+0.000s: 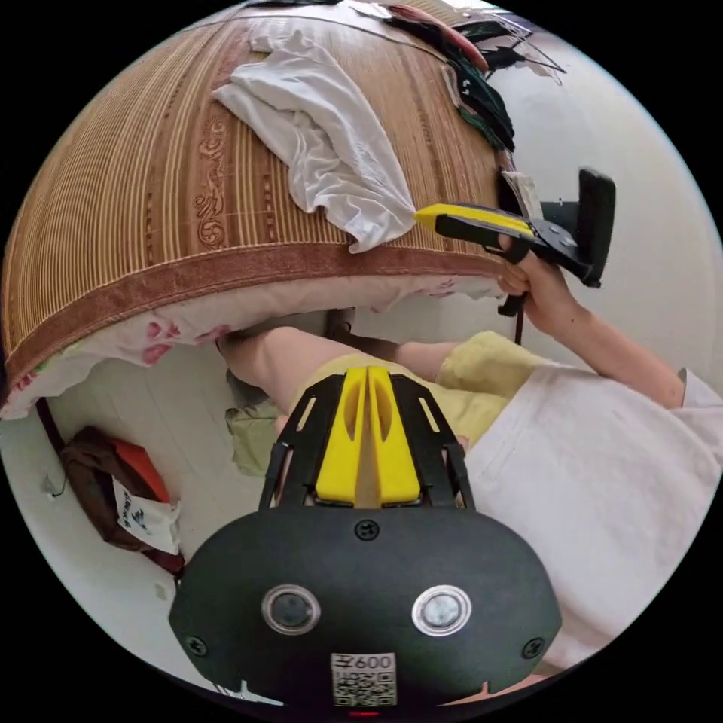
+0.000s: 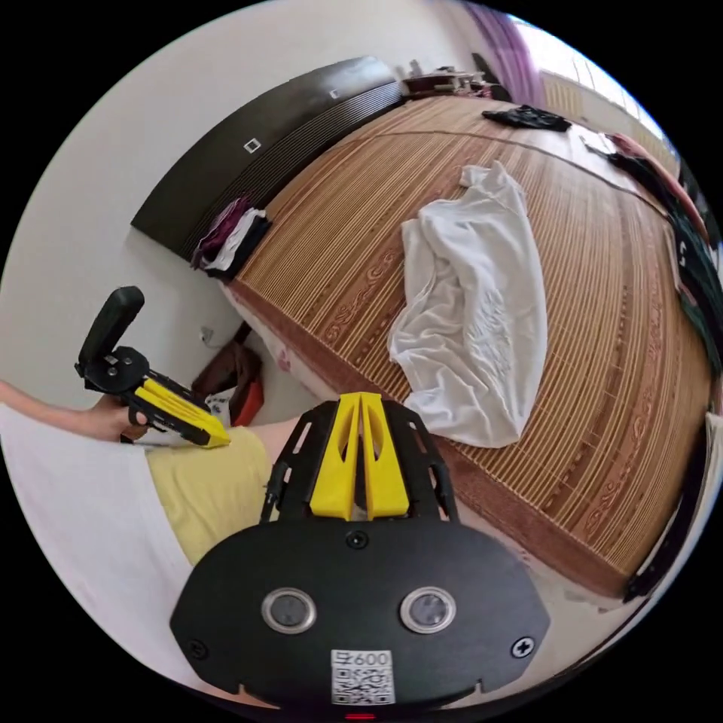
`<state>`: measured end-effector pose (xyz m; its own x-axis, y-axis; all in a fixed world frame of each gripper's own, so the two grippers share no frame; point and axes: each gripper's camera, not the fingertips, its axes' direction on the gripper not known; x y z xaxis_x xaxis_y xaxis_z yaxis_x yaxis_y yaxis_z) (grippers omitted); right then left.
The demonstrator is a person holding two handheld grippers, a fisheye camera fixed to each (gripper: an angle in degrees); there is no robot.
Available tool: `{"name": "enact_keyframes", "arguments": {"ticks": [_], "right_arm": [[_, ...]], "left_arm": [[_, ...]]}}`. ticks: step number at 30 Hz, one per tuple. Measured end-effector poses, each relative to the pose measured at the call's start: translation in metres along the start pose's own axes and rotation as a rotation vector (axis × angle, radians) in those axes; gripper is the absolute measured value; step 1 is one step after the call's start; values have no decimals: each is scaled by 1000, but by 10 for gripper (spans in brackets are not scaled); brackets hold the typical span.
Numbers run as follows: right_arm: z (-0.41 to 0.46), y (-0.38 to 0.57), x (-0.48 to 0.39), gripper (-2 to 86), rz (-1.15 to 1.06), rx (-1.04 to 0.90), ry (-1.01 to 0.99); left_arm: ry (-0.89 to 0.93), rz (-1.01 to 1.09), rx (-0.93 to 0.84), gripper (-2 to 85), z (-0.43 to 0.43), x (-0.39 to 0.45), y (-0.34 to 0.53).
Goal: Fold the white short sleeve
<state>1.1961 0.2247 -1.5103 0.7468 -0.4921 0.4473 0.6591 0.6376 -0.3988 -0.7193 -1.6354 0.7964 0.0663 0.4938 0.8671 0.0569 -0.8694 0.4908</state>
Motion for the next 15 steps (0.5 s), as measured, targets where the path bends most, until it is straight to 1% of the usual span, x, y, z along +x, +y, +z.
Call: {"name": "enact_keyframes", "arguments": {"ticks": [2, 4, 6, 7, 8, 9, 10, 11, 12, 13, 15], "right_arm": [[-12, -2, 5, -8, 75, 51, 43], [-9, -1, 20, -8, 116, 32, 60], [3, 2, 44, -8, 163, 10, 127], [12, 7, 60, -8, 179, 18, 219], [21, 10, 73, -8, 162, 25, 336], [26, 11, 79, -8, 138, 28, 396], [35, 11, 90, -8, 69, 42, 488], [43, 12, 102, -9, 1, 72, 533], [47, 11, 109, -9, -28, 87, 539], [57, 9, 124, -9, -77, 98, 530], [83, 6, 148, -9, -168, 23, 456]], "left_arm": [[-20, 8, 107, 2, -33, -28, -16], [-44, 44, 146, 2, -47, -43, -37], [-98, 94, 133, 2, -47, -55, -68], [-165, 127, 116, 2, -42, -62, -93], [-234, 152, 103, 2, -34, -67, -119], [-255, 161, 103, 2, -32, -68, -132], [-258, 197, 127, 2, -29, -68, -158], [-245, 255, 176, 2, -27, -65, -181], [-246, 290, 205, 2, -26, -62, -192], [-282, 369, 255, 2, -22, -54, -212], [-466, 542, 284, 2, 1, -38, -237]]}}
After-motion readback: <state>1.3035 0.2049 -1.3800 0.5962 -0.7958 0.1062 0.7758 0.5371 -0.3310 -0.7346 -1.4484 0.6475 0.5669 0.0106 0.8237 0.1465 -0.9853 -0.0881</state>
